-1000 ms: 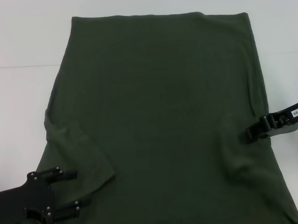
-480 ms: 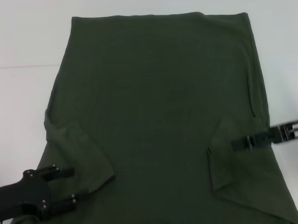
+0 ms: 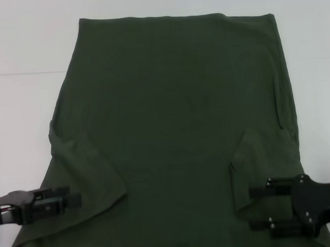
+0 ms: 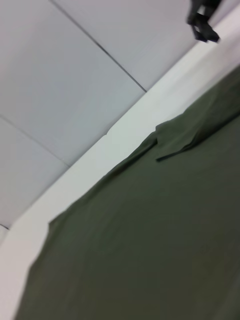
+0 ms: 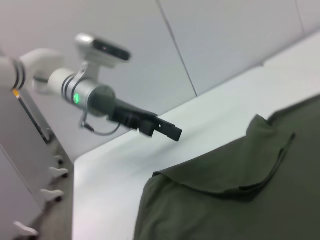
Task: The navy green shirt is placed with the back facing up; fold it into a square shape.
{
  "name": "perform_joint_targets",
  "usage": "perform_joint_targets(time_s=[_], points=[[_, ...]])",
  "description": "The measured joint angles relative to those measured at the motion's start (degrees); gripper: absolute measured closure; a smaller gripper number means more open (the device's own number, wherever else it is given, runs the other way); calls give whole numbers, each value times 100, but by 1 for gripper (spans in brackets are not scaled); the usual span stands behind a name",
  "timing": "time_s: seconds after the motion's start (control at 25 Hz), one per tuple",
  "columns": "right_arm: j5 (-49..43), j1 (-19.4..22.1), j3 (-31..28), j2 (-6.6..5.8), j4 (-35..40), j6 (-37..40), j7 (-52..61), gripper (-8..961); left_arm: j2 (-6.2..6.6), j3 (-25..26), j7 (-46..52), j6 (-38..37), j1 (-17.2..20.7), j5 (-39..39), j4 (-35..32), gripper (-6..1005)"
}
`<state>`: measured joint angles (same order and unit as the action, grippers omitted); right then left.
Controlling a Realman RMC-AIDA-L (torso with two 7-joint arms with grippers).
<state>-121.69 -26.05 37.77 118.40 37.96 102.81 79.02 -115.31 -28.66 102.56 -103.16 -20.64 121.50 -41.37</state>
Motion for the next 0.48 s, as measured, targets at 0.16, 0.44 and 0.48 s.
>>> perform_joint_targets(time_s=[0.16, 0.44, 0.48], points=[[2, 158, -28, 117, -72, -53, -952, 200, 203, -43, 1315, -17, -6, 195, -24, 273], [-31, 180, 23, 126, -449, -356, -1875, 204, 568, -25, 3003, -366, 5, 1017, -345, 276], [-34, 180, 68, 128, -479, -435, -1908, 204, 619, -7, 3268, -376, 1, 1199, -402, 277]])
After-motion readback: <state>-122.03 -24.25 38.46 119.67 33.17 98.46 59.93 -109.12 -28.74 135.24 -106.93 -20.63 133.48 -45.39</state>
